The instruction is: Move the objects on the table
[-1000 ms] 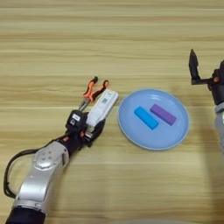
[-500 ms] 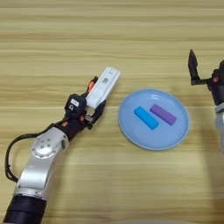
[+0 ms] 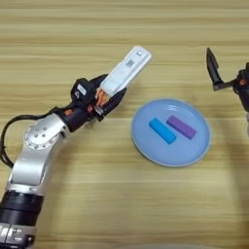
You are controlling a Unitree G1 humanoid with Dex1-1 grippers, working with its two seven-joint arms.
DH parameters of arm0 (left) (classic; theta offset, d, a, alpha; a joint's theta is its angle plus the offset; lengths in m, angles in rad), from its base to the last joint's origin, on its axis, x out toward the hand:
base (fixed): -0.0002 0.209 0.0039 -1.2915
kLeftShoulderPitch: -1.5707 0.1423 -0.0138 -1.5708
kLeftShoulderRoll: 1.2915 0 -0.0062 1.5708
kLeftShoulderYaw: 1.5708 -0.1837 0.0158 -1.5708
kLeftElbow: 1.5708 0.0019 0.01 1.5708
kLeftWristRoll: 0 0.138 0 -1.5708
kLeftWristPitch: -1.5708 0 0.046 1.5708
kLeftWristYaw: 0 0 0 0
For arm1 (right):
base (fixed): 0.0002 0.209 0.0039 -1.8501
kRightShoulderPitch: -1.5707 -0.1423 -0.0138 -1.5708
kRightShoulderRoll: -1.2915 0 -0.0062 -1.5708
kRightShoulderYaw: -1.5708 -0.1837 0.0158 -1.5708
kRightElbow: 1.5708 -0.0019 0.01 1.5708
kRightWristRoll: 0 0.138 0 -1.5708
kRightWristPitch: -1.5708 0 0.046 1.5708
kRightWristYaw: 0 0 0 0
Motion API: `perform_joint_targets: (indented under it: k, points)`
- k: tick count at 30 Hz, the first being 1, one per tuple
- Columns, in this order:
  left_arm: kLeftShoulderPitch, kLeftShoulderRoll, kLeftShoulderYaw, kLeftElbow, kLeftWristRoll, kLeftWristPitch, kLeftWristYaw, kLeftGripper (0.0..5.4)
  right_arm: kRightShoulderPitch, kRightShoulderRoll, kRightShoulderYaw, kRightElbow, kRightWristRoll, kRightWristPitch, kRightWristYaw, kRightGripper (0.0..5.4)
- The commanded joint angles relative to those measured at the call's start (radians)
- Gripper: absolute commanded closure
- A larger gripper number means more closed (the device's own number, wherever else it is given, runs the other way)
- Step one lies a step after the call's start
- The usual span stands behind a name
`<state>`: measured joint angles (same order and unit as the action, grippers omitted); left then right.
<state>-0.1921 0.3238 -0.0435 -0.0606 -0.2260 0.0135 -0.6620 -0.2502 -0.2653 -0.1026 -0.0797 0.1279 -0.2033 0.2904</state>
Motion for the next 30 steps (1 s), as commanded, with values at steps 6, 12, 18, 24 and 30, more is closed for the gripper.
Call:
perform_joint_targets:
  k: [6,12,18,24,30]
  points:
    - [-0.042,0.067,0.012,-0.077,-0.08,0.005,-0.114,2.55,-0.005,-0.137,0.014,-0.14,0.168,0.151,0.228,0.0]
    - [-0.03,0.09,0.008,-0.089,-0.112,0.001,-0.18,2.55,0.055,-0.259,0.046,-0.217,0.283,0.274,0.444,0.0]
    - [-0.021,0.126,0.0,-0.095,-0.159,0.015,-0.274,2.55,0.092,-0.342,0.083,-0.239,0.318,0.344,0.592,0.0]
    - [-0.015,0.174,-0.021,-0.106,-0.197,0.018,-0.395,2.55,0.098,-0.368,0.095,-0.245,0.318,0.371,0.649,0.0]
    - [-0.003,0.223,-0.046,-0.12,-0.226,0.026,-0.514,2.55,0.102,-0.382,0.088,-0.275,0.332,0.393,0.671,0.0]
